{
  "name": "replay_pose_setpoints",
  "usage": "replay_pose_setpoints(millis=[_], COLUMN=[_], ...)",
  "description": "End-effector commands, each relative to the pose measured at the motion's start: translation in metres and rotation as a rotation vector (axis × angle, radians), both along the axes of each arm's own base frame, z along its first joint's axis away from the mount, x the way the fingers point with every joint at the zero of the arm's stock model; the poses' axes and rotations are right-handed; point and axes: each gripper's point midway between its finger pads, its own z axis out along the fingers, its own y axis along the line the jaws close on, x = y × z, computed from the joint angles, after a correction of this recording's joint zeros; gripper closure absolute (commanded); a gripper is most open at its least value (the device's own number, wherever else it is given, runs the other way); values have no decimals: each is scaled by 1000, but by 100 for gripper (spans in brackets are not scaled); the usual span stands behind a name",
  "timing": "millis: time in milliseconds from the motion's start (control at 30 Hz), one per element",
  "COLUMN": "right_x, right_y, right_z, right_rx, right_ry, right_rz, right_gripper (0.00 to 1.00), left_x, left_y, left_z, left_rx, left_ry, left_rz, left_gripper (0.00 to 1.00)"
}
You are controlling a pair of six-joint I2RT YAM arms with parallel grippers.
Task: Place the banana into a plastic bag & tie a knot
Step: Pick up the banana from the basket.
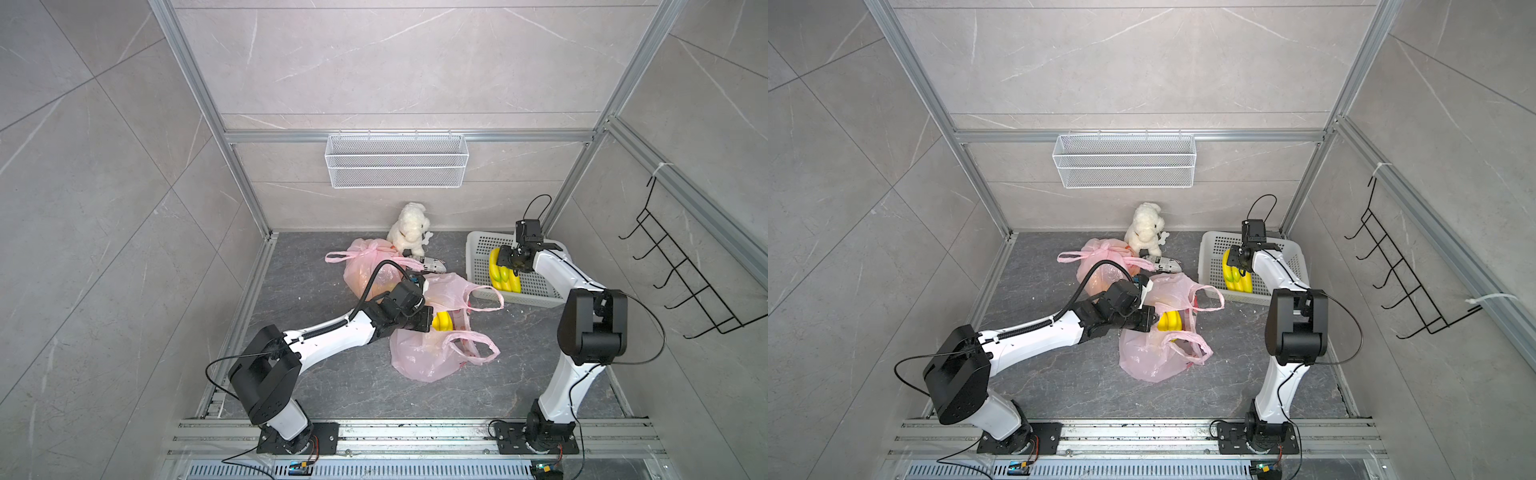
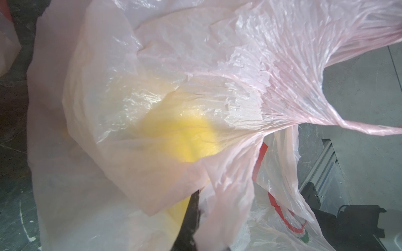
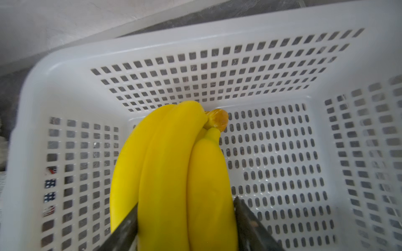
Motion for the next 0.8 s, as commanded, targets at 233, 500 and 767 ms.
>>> replay_pose_setpoints(millis=[233, 500, 767], right_x=[-27, -64, -113], right_y=[23, 45, 69], right_z=[84, 124, 178], right_rx=[128, 203, 248], right_ry=[-255, -337, -446], right_rz=[2, 59, 148], right_gripper=[46, 47, 47], left_x=[2, 0, -3], left_y=[-2, -7, -5], left_z=[24, 43, 43], left_rx=[-44, -40, -20], left_ry=[-12, -29, -14], left_rz=[1, -15, -9], left_gripper=[100, 100, 100])
